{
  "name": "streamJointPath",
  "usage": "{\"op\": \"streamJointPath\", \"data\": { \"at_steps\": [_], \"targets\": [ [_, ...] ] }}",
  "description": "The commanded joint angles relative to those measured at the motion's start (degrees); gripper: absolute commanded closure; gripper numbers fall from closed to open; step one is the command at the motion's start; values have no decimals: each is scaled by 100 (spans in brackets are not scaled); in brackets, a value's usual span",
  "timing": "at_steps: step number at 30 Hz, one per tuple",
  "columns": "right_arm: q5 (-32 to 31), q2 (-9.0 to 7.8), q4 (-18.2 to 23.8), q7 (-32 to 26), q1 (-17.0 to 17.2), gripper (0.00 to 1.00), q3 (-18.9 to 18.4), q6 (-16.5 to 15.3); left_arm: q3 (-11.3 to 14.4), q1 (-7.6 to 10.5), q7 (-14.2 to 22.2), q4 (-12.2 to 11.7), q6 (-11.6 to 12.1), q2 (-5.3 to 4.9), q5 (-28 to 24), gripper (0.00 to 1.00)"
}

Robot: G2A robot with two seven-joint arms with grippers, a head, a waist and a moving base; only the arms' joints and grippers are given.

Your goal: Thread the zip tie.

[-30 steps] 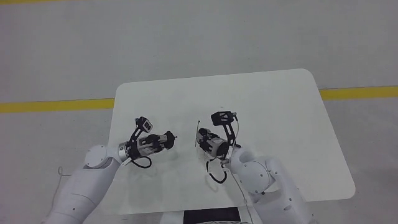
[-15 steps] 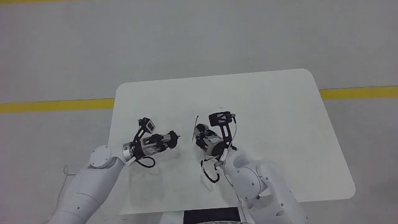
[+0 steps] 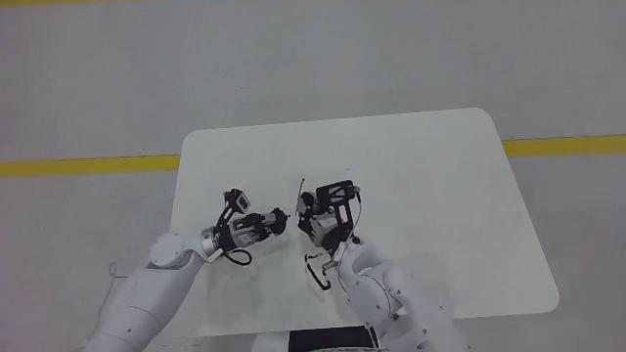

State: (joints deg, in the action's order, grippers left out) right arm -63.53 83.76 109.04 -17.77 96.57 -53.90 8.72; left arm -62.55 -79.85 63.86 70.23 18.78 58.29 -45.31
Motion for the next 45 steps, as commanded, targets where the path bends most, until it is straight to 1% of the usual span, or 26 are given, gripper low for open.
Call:
{"op": "streamJointPath", "data": {
  "at_steps": [1, 2, 9, 13, 17, 21, 27, 45],
  "targets": [
    [-60, -4, -15, 36, -10, 100, 36, -7, 15, 5, -12, -5, 6, 6, -21, 100],
    [-148, -10, -6, 88, -11, 100, 37, 15, 24, 7, -10, -4, 5, 9, -27, 100],
    [-148, -10, -6, 88, -11, 100, 37, 15, 26, 8, -7, -2, 6, 9, -26, 100],
    [-379, -20, -75, 312, -26, 100, 119, -15, 26, 8, -7, -2, 6, 9, -26, 100],
    [-582, -12, -190, 451, -81, 100, 250, 76, 26, 8, -7, -2, 6, 9, -26, 100],
    [-661, -1, -269, 462, -128, 100, 348, 177, 26, 8, -7, -2, 6, 9, -26, 100],
    [-702, 6, -304, 475, -157, 100, 425, 284, 26, 8, -7, -2, 6, 9, -26, 100],
    [-740, -3, -376, 567, -182, 100, 503, 353, 26, 8, -7, -2, 6, 9, -26, 100]
  ]
}}
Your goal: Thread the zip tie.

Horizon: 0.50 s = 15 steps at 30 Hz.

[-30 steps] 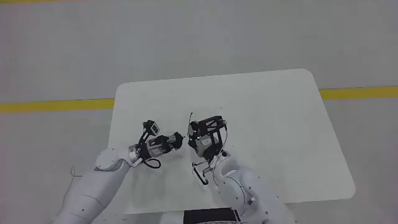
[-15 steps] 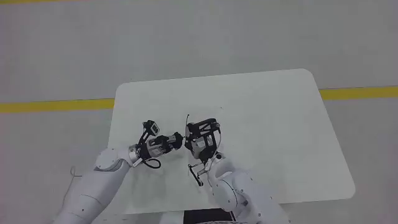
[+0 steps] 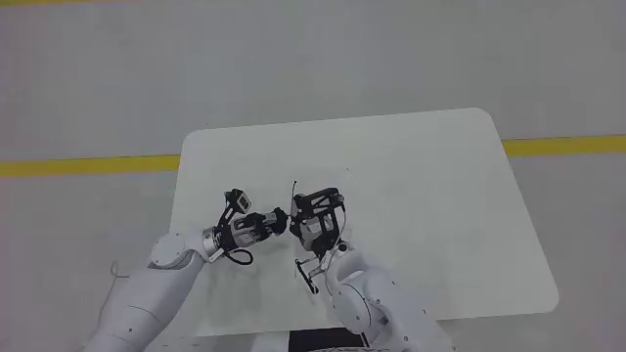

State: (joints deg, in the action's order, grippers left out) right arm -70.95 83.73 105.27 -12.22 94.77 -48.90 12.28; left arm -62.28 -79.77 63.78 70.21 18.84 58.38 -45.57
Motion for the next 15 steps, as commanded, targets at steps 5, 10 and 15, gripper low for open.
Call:
{"op": "streamJointPath", "data": {
  "at_steps": [5, 10, 15],
  "targets": [
    [-26, -5, 28, 26, -5, 100, 18, 5, 0, 0, 0, 0, 0, 0, 0, 100],
    [-24, -9, 15, 15, -20, 100, 29, 0, 0, 0, 0, 0, 0, 0, 0, 100],
    [-1, -8, -13, 12, -44, 100, 37, 8, 0, 0, 0, 0, 0, 0, 0, 100]
  ]
}}
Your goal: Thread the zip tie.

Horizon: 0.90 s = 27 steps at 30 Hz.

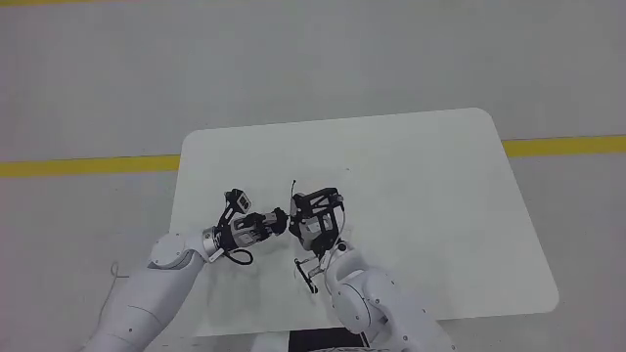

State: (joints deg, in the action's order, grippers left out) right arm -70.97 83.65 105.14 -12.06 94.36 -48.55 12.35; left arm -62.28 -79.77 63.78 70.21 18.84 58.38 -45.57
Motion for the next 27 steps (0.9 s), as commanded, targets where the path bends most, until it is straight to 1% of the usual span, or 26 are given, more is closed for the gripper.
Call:
{"op": "streamJointPath", "data": {
  "at_steps": [1, 20, 27],
  "targets": [
    [2, -1, -2, -6, -6, 100, 3, 0, 0, 0, 0, 0, 0, 0, 0, 100],
    [10, -18, -29, -59, -8, 100, 20, 26, 0, 0, 0, 0, 0, 0, 0, 100],
    [-9, -20, 7, 61, -3, 100, 47, 18, 0, 0, 0, 0, 0, 0, 0, 100]
  ]
}}
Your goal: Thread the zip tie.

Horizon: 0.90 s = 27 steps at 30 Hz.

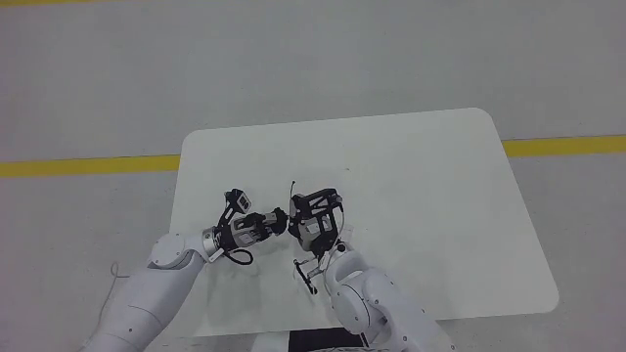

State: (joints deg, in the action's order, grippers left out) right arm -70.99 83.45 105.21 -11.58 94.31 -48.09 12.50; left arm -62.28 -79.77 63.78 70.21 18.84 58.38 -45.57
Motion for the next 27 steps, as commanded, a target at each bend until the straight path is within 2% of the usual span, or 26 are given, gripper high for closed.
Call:
{"op": "streamJointPath", "data": {
  "at_steps": [1, 12, 27],
  "targets": [
    [-10, -1, -1, 21, 3, 100, 4, 6, 0, 0, 0, 0, 0, 0, 0, 100],
    [15, 9, -131, 15, -56, 100, 40, 70, 0, 0, 0, 0, 0, 0, 0, 100],
    [-31, -10, -39, 38, -28, 100, 12, 65, 0, 0, 0, 0, 0, 0, 0, 100]
  ]
}}
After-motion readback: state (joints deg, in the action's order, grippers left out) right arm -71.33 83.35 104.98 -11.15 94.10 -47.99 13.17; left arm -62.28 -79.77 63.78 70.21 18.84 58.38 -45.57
